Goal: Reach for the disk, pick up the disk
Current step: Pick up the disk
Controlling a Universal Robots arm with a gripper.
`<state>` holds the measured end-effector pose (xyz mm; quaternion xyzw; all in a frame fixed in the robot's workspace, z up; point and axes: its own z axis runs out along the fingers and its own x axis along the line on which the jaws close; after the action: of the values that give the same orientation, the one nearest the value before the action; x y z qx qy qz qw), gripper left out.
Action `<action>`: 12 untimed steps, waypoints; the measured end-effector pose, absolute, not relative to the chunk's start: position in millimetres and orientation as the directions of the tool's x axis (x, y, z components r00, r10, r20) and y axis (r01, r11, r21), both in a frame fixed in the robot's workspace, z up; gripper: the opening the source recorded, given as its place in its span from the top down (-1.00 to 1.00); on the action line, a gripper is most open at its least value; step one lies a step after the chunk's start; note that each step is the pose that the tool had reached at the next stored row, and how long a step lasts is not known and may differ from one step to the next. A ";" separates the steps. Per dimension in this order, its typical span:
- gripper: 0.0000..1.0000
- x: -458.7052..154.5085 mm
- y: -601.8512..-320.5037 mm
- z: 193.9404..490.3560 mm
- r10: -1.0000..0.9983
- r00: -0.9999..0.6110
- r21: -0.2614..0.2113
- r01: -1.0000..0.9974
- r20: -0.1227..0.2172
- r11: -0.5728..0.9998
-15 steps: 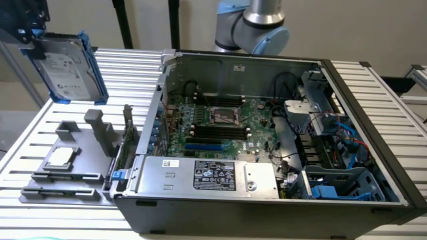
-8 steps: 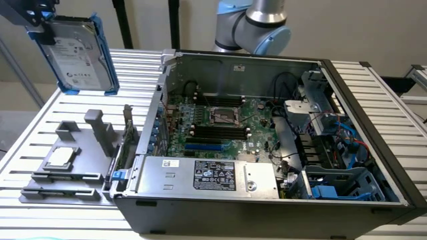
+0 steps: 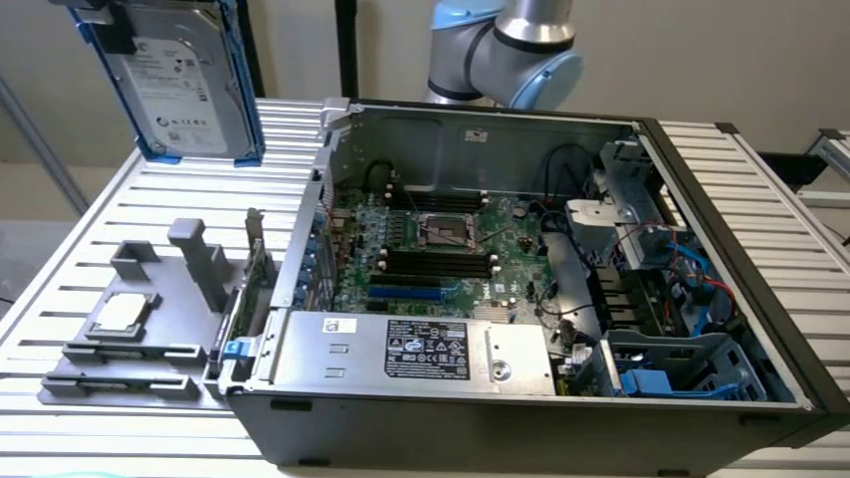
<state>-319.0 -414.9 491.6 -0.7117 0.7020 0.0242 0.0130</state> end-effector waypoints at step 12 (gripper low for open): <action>0.35 -264.7 -423.8 500.9 -0.998 0.013 0.015 -1.000 -0.067 -0.014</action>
<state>-264.7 -423.8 500.9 -0.7115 0.7019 0.0292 0.0181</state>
